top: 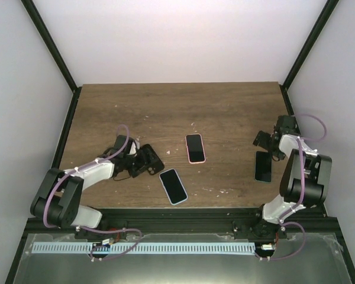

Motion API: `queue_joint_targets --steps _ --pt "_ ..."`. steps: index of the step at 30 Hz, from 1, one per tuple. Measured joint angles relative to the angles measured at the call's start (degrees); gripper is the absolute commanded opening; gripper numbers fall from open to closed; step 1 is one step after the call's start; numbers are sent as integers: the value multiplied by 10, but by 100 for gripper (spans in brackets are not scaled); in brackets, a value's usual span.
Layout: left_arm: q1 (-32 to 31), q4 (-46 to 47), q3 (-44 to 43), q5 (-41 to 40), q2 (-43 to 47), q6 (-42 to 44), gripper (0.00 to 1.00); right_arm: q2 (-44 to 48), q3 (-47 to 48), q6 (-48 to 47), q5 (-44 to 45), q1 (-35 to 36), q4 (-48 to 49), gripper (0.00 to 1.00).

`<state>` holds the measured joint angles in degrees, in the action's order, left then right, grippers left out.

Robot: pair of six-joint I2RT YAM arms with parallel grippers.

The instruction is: Put the phone into the phone case

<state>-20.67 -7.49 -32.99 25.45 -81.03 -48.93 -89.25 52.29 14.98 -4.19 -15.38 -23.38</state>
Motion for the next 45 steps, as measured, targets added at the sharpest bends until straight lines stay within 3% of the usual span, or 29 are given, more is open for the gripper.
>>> queue_joint_targets --steps 23,33,38,45 --pt "-19 6 20 7 42 1 90 -33 -19 -8 22 0 -60 100" --pt "-31 52 43 12 23 -7 90 -28 -26 -9 11 14 -51 87" --pt "-44 80 19 16 -18 -18 90 -28 -24 -4 22 40 -60 99" --pt "-45 117 -49 17 -97 -36 90 -33 -14 -5 36 54 -85 99"
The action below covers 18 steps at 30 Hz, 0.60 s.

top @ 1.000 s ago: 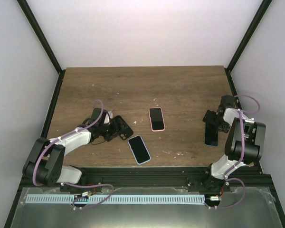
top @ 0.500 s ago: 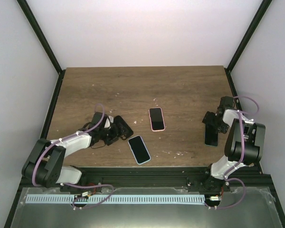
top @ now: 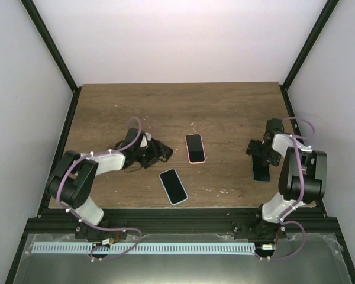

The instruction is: Put the phone into the phone case

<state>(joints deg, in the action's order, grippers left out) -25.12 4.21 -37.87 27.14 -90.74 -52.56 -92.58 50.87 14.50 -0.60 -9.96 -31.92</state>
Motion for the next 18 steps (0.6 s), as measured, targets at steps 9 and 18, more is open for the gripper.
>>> queue_joint_targets --steps 9,18 --pt "0 -19 -152 5 -79 26 88 -28 32 -23 25 24 -51 87" --pt "22 -143 -287 -68 -90 139 91 -42 48 -34 26 25 -64 75"
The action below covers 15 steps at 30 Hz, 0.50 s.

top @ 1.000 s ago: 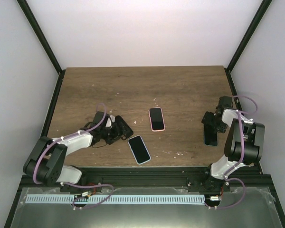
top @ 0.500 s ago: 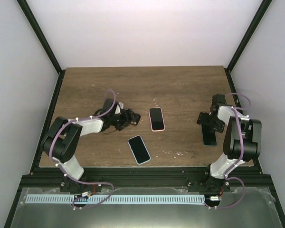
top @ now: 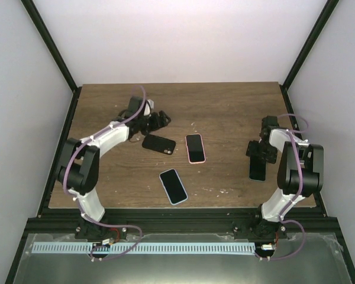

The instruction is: Put the phone into the phone case

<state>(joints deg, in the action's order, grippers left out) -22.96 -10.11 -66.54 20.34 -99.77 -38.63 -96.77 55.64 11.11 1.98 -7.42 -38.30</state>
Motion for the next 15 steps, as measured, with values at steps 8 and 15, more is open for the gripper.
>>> queue_joint_targets --steps 8,15 --pt "50 -99 -215 -47 -168 86 92 -30 33 2 0 0 5 76" --pt "52 -157 -233 -68 -220 129 92 -34 38 5 -13 1 26 93"
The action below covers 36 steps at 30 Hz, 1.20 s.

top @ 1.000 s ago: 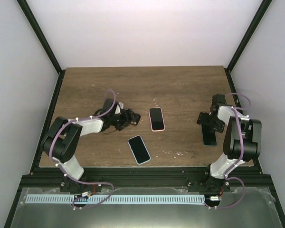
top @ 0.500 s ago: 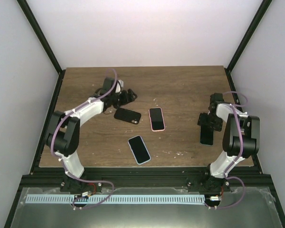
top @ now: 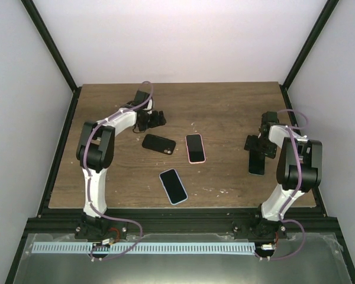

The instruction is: Put the phone into the phone case

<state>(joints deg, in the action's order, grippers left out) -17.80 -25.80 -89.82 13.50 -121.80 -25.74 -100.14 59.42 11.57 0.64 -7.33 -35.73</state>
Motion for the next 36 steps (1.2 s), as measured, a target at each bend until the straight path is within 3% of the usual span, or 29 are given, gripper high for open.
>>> queue_joint_targets --steps 7,16,23,30,36 --pt "6 -16 20 -2 -4 9 92 1 0 -6 -3 5 0 100" --pt "6 22 171 10 96 -4 84 9 -14 -4 11 11 7 84" --pt "6 75 311 69 187 -39 66 19 -25 -1 5 29 9 74" --pt "-48 157 445 147 268 -114 64 34 -42 1 -10 43 21 71" --pt "-93 170 480 169 299 -143 69 39 -47 9 -21 44 26 71"
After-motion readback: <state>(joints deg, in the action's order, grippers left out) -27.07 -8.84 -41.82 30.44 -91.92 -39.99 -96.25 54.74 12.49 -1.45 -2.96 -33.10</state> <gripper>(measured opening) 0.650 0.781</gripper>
